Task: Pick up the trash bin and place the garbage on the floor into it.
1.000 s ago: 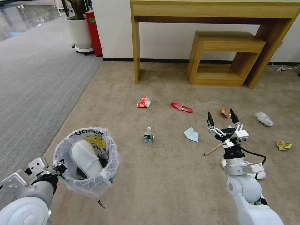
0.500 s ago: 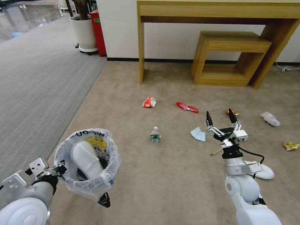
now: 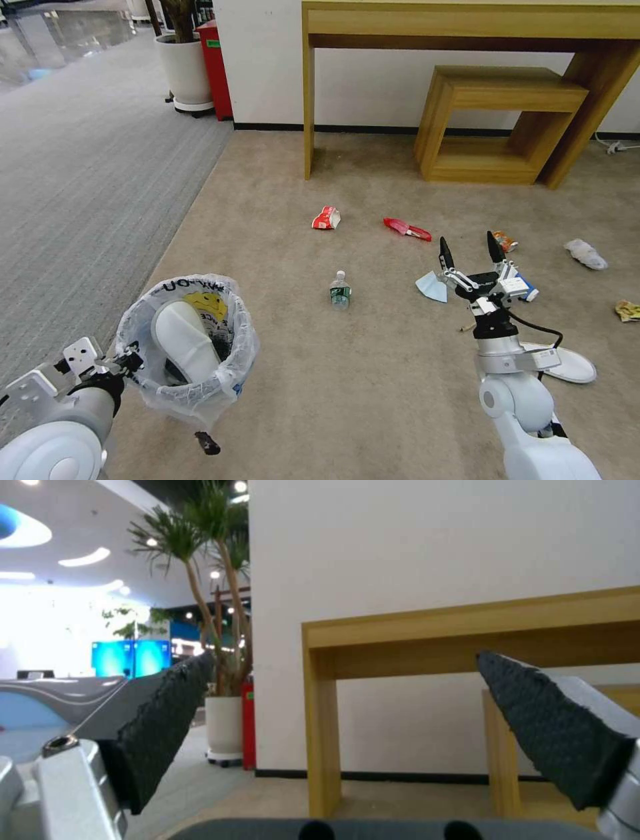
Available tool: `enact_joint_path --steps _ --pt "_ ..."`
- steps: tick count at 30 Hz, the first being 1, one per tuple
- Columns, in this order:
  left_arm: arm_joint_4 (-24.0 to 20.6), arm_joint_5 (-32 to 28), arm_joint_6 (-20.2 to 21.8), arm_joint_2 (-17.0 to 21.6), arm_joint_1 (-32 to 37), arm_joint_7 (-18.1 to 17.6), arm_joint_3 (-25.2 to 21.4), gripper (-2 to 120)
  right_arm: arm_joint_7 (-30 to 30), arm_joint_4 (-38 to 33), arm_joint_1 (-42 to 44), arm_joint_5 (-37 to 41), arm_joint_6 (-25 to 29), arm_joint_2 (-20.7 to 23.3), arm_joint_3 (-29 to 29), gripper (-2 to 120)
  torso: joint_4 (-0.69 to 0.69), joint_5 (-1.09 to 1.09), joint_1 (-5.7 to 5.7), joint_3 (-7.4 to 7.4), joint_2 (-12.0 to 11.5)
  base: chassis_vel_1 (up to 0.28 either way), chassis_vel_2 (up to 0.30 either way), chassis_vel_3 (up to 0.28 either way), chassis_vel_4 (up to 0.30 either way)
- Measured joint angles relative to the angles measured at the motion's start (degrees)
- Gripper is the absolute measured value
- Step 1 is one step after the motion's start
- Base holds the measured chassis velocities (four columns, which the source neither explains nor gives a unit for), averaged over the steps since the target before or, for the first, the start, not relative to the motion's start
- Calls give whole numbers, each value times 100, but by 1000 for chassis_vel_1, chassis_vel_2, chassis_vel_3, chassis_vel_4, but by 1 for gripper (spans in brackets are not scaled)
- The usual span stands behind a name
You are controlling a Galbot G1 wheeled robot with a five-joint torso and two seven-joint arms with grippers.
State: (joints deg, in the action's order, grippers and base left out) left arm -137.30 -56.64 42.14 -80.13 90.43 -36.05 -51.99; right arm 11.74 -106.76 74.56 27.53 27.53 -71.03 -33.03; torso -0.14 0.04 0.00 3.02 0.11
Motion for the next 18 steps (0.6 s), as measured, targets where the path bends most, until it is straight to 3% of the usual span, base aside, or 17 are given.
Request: enact_joint_path --steps 10,18 --pt "13 64 0 -68 -11 24 22 1 36 1 -24 91 -32 37 -18 100 0 0 0 0 0 -9 12 8 -18" --pt "-38 136 0 -133 -1 50 83 1 37 28 -49 131 -33 86 -66 100 0 0 0 0 0 -138 135 133 -143"
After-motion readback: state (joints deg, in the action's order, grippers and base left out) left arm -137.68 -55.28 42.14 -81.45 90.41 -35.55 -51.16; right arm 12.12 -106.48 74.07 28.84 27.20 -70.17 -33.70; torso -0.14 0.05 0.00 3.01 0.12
